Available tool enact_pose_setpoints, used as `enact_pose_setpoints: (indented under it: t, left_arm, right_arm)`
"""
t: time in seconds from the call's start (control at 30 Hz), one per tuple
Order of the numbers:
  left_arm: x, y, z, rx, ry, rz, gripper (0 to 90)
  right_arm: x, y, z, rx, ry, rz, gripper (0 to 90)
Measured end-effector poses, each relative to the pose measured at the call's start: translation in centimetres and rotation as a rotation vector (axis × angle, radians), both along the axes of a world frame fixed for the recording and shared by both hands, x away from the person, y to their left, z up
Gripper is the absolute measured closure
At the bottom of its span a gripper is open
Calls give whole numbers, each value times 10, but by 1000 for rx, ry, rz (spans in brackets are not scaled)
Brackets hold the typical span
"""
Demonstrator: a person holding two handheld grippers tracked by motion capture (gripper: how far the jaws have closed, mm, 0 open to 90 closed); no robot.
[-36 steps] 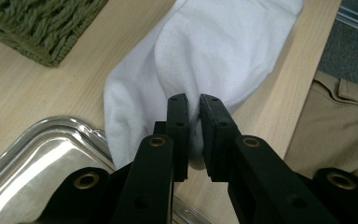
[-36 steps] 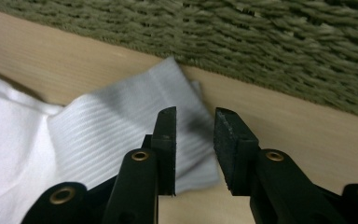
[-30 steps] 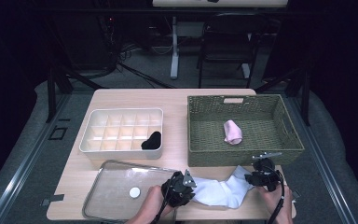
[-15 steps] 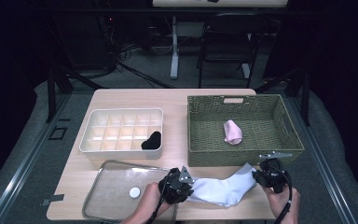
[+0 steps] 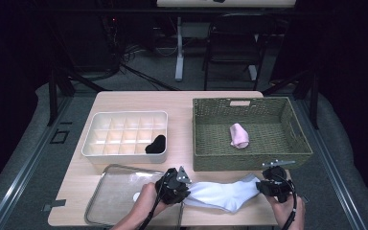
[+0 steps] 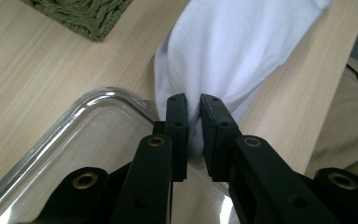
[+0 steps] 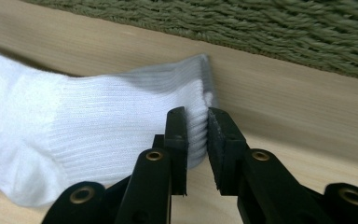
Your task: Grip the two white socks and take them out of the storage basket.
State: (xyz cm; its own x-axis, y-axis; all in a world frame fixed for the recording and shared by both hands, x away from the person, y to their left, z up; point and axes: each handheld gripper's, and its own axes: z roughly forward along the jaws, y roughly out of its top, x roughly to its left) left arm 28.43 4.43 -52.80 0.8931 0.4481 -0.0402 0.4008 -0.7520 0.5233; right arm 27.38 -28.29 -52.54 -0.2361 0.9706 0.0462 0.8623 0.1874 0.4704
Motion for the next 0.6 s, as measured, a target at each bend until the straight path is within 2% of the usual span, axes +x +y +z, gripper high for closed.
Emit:
enact_pose_setpoints:
  t: [0.13, 0.2, 0.27, 0.3, 0.33, 0.43, 0.5, 0.6]
  left_arm:
    - [2, 0, -1, 7, -1, -1, 796]
    - [3, 1, -1, 29, 13, 1, 730]
    - [5, 2, 2, 31, 17, 16, 653]
    - [5, 3, 4, 26, 18, 29, 599]
    - [6, 5, 6, 17, 10, 35, 568]
    - [7, 10, 13, -22, -7, 69, 518]
    - [9, 12, 15, -40, -13, 95, 493]
    - [12, 13, 11, -35, -8, 122, 480]
  right_arm:
    - [3, -2, -6, -2, 11, 4, 778]
    - [5, -4, -8, -16, 25, 7, 731]
    - [5, -6, -9, -23, 25, 2, 687]
    - [5, -8, -8, -19, 29, 2, 679]
    - [5, -10, -7, -6, 3, -1, 679]
    - [5, -15, -2, 9, -31, -15, 671]
    - [7, -17, -5, 9, -10, -6, 667]
    - [11, -16, -12, 23, 18, 12, 653]
